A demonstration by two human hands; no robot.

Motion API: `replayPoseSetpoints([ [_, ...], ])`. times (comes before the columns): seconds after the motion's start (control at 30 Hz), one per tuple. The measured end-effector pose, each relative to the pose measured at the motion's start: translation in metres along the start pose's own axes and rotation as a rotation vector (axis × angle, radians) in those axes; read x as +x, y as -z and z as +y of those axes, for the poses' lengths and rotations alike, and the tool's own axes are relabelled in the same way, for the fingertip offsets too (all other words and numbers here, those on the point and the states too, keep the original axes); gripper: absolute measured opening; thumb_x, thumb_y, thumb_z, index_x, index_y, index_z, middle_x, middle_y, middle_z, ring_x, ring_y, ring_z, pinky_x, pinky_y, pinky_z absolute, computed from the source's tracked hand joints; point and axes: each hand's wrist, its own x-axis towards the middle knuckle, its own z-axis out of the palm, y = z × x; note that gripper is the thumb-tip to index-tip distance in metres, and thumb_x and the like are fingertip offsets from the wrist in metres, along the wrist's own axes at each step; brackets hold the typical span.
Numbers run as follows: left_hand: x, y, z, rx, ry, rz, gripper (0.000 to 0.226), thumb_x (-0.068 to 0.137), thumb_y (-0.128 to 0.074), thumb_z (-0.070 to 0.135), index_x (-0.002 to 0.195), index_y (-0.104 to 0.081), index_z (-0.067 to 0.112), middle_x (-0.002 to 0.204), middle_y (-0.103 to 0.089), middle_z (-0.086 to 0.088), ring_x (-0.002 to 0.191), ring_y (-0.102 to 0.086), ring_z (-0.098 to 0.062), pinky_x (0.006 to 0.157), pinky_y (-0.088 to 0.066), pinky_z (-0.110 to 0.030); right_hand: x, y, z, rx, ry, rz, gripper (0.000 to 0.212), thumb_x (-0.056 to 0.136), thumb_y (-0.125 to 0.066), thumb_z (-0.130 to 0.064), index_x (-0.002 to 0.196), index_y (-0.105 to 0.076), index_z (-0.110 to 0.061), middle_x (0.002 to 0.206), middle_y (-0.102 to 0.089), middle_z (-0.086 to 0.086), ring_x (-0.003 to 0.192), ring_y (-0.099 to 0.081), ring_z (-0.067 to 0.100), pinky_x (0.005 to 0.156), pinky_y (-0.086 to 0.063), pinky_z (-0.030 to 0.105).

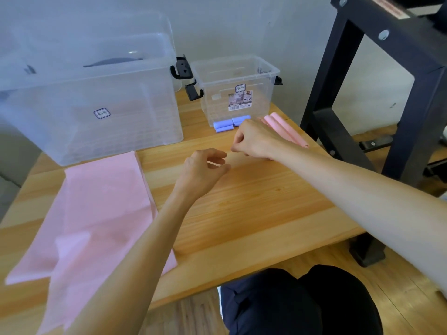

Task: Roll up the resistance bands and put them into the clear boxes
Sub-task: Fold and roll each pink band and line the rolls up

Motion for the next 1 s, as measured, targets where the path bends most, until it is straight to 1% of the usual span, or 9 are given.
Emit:
replayPoseSetpoints([
  [0.1, -0.014, 0.016, -0.010, 0.005, 0.006, 0.021, 0.027, 0.088, -0.072, 0.027, 0.114, -0.070, 0.022, 0.098, -0.069, 0.011, 0.080, -0.059, 0.009, 0.059, -0.042, -0.001, -0.008, -0.012, -0.013, 0.034, 0.033, -0.041, 0.011, 0.089, -0.069, -0.024, 0.089, -0.076, -0.015, 0.067, -0.055, -0.009, 0.082, -0.059, 0.016, 0.066, -0.047, 0.028],
  [0.23, -0.034, 0.045, -0.027, 0.022, 0.038, 0.066, 0.025, 0.087, -0.072, 0.028, 0.112, -0.071, 0.025, 0.099, -0.070, 0.012, 0.087, -0.063, 0.005, 0.074, -0.046, -0.009, -0.020, -0.025, -0.036, 0.037, 0.087, -0.083, 0.009, 0.088, -0.071, -0.028, 0.086, -0.072, -0.019, 0.082, -0.063, -0.004, 0.081, -0.062, 0.018, 0.073, -0.051, 0.032],
  [0.4, -0.066, 0.087, -0.052, -0.002, 0.078, 0.140, 0.023, 0.088, -0.071, 0.026, 0.111, -0.072, 0.024, 0.097, -0.071, 0.012, 0.086, -0.063, 0.005, 0.067, -0.040, -0.002, -0.037, -0.045, -0.067, 0.111, 0.142, -0.092, 0.010, 0.087, -0.071, -0.027, 0.089, -0.076, -0.019, 0.095, -0.070, -0.001, 0.085, -0.063, 0.018, 0.081, -0.054, 0.035],
  [0.53, -0.098, 0.120, -0.074, -0.044, 0.096, 0.209, 0.020, 0.089, -0.070, 0.023, 0.108, -0.070, 0.028, 0.100, -0.072, 0.014, 0.088, -0.063, 0.009, 0.068, -0.041, -0.003, -0.055, -0.062, -0.088, 0.256, 0.177, -0.101, 0.011, 0.087, -0.072, -0.021, 0.083, -0.077, -0.011, 0.072, -0.069, -0.002, 0.067, -0.063, 0.017, 0.073, -0.055, 0.036],
  [0.67, -0.136, 0.149, -0.100, -0.065, 0.122, 0.268, 0.021, 0.090, -0.070, 0.022, 0.110, -0.071, 0.028, 0.102, -0.070, 0.018, 0.089, -0.062, 0.014, 0.068, -0.043, -0.002, -0.079, -0.082, -0.106, 0.425, 0.217, -0.132, 0.011, 0.084, -0.075, -0.014, 0.073, -0.076, -0.018, 0.066, -0.072, 0.002, 0.064, -0.069, 0.017, 0.062, -0.055, 0.028],
  [0.73, -0.159, 0.160, -0.112, -0.037, 0.153, 0.296, 0.019, 0.091, -0.067, 0.021, 0.107, -0.071, 0.031, 0.101, -0.069, 0.022, 0.091, -0.061, 0.015, 0.068, -0.046, -0.007, -0.094, -0.089, -0.113, 0.479, 0.240, -0.161, 0.014, 0.083, -0.076, -0.016, 0.071, -0.075, -0.023, 0.069, -0.074, -0.001, 0.067, -0.070, 0.015, 0.067, -0.055, 0.031],
  [0.83, -0.200, 0.166, -0.125, 0.018, 0.199, 0.344, 0.018, 0.094, -0.062, 0.019, 0.103, -0.071, 0.033, 0.100, -0.066, 0.025, 0.088, -0.058, 0.017, 0.066, -0.042, -0.002, -0.117, -0.099, -0.117, 0.471, 0.261, -0.168, 0.017, 0.084, -0.077, -0.027, 0.067, -0.073, -0.026, 0.066, -0.070, -0.016, 0.063, -0.063, 0.002, 0.067, -0.045, 0.020],
  [0.93, -0.237, 0.160, -0.136, 0.057, 0.230, 0.408, 0.017, 0.092, -0.065, 0.021, 0.100, -0.070, 0.035, 0.101, -0.065, 0.017, 0.087, -0.060, 0.007, 0.066, -0.040, -0.004, -0.139, -0.109, -0.117, 0.406, 0.227, -0.068, 0.040, 0.083, -0.071, -0.048, 0.053, -0.063, -0.022, 0.048, -0.054, -0.007, 0.048, -0.045, 0.012, 0.055, -0.032, 0.024],
  [1.0, -0.252, 0.155, -0.141, 0.092, 0.254, 0.415, 0.017, 0.087, -0.070, 0.028, 0.100, -0.068, 0.040, 0.104, -0.060, 0.017, 0.091, -0.060, 0.000, 0.069, -0.040, -0.010, -0.150, -0.112, -0.121, 0.393, 0.216, -0.035, 0.047, 0.076, -0.074, -0.056, 0.049, -0.056, -0.021, 0.045, -0.045, -0.010, 0.047, -0.039, 0.006, 0.052, -0.029, 0.021],
])
